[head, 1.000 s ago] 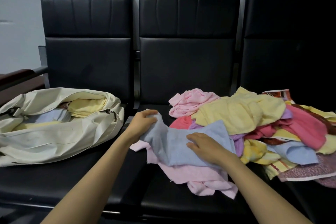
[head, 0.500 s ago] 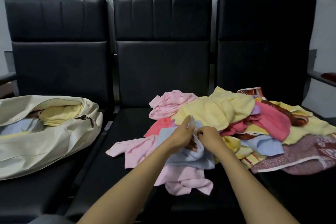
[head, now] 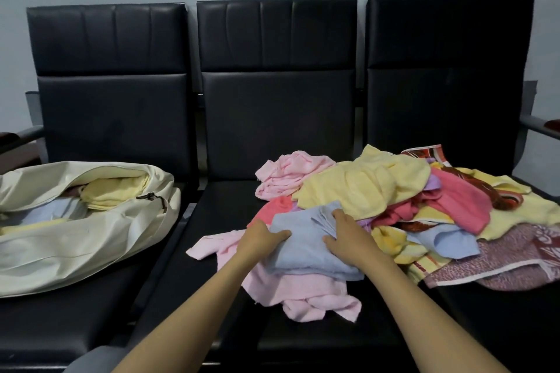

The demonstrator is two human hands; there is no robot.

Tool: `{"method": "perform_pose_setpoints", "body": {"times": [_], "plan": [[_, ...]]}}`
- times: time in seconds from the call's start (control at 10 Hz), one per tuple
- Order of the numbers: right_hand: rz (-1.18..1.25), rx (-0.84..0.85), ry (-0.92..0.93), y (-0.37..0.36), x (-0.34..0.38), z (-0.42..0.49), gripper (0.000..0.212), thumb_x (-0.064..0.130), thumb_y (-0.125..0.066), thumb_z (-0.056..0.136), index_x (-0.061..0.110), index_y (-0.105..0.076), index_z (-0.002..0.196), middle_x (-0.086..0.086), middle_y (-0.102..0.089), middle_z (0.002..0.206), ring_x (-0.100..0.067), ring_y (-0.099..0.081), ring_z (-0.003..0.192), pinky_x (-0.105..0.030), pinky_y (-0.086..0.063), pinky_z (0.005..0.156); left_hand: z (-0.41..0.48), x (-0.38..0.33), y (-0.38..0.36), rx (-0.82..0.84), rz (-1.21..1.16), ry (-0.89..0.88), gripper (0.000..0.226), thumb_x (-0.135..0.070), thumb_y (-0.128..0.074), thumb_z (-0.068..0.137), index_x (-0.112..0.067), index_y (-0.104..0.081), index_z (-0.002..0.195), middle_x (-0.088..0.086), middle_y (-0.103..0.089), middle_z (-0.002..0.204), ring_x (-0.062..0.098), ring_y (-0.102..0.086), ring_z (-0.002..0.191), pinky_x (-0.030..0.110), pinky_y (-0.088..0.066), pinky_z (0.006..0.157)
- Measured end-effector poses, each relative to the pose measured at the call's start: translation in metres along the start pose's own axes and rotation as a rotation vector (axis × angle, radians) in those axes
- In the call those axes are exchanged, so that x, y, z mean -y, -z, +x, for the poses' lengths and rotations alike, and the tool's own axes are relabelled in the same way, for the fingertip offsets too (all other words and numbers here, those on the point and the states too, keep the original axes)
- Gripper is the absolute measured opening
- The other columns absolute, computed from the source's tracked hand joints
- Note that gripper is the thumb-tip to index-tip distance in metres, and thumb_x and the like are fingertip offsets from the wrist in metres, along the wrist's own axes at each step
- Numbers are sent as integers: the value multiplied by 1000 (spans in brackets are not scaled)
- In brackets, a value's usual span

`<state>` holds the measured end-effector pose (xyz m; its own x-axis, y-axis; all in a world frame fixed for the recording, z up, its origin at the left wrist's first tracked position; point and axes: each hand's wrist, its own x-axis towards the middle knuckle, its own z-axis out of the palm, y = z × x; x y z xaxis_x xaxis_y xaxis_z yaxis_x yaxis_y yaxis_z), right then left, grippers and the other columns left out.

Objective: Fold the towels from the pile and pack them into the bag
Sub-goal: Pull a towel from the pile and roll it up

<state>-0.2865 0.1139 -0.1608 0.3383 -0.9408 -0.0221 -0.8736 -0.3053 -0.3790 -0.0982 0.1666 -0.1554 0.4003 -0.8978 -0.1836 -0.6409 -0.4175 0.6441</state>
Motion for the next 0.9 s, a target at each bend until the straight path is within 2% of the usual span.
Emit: {"method": "perform_pose_setpoints", "body": {"times": [0.1, 0.2, 0.3, 0.4, 0.5, 0.6, 0.7, 0.8, 0.9], "plan": [[-72, -176, -70, 3, -1, 2, 43, 15, -40, 98, 9, -29, 139, -12, -49, 130, -35, -56, 111, -36, -41, 76, 5, -1, 0, 40, -143, 40, 35, -43, -69, 83, -12, -53, 86, 1, -59, 87, 13, -51, 74, 26, -38, 60], [-39, -249, -131, 7, -9, 4, 26, 22, -41, 100, 8, -36, 122, -14, -58, 117, -37, -60, 102, -35, -35, 65, 5, -10, 5, 175, -519, 183, 40, -29, -83, 72, -8, -61, 98, 3, -65, 96, 16, -60, 86, 26, -49, 68], [-41, -259, -133, 6, -12, 4, 27, 29, -40, 101, 8, -36, 117, -14, -61, 112, -37, -61, 98, -36, -35, 64, 2, -22, 12, 295, -739, 260, 52, -28, -85, 69, -6, -63, 111, 8, -69, 108, 24, -64, 101, 35, -53, 91], [-40, -269, -139, 5, -11, 5, 27, 29, -37, 102, 8, -38, 118, -13, -63, 111, -36, -62, 98, -35, -35, 64, -3, -37, 13, 365, -793, 222, 43, -28, -79, 75, -10, -64, 110, 9, -71, 106, 25, -66, 99, 35, -54, 89], [-14, -255, -161, 6, -11, 9, 26, 27, -34, 103, 7, -40, 117, -15, -62, 110, -35, -61, 98, -34, -37, 65, -8, -53, 15, 259, -753, 104, 36, -28, -72, 77, -11, -61, 106, 10, -70, 102, 25, -67, 96, 39, -55, 88], [134, -257, -188, 10, -8, 10, 25, 29, -36, 102, 7, -44, 110, -15, -62, 105, -35, -59, 96, -35, -38, 68, -21, -77, 28, 234, -654, -68, 31, -29, -59, 81, -8, -60, 104, 17, -67, 107, 27, -66, 100, 42, -53, 89], [517, -235, -153, 12, 5, 8, 30, 29, -36, 102, 4, -51, 107, -19, -60, 104, -36, -58, 101, -38, -43, 81, -32, -100, 52, 235, -577, -244, 13, -17, -49, 94, -20, -57, 85, 4, -64, 90, 15, -61, 85, 29, -53, 79], [972, -99, -281, 20, 28, 3, 47, 33, -32, 104, -1, -47, 133, -21, -51, 134, -35, -48, 125, -31, -40, 96, -40, -109, 79, 227, -628, -328, 6, -17, -55, 94, -21, -59, 95, -2, -66, 90, 11, -64, 78, 21, -52, 65], [1181, -16, -290, 23, 39, 2, 50, 40, -27, 104, 7, -45, 138, -8, -63, 121, -25, -56, 112, -9, -45, 71, -40, -93, 98, 196, -686, -299, 15, -23, -55, 92, -21, -60, 106, 5, -68, 102, 18, -66, 94, 31, -54, 77]]}}
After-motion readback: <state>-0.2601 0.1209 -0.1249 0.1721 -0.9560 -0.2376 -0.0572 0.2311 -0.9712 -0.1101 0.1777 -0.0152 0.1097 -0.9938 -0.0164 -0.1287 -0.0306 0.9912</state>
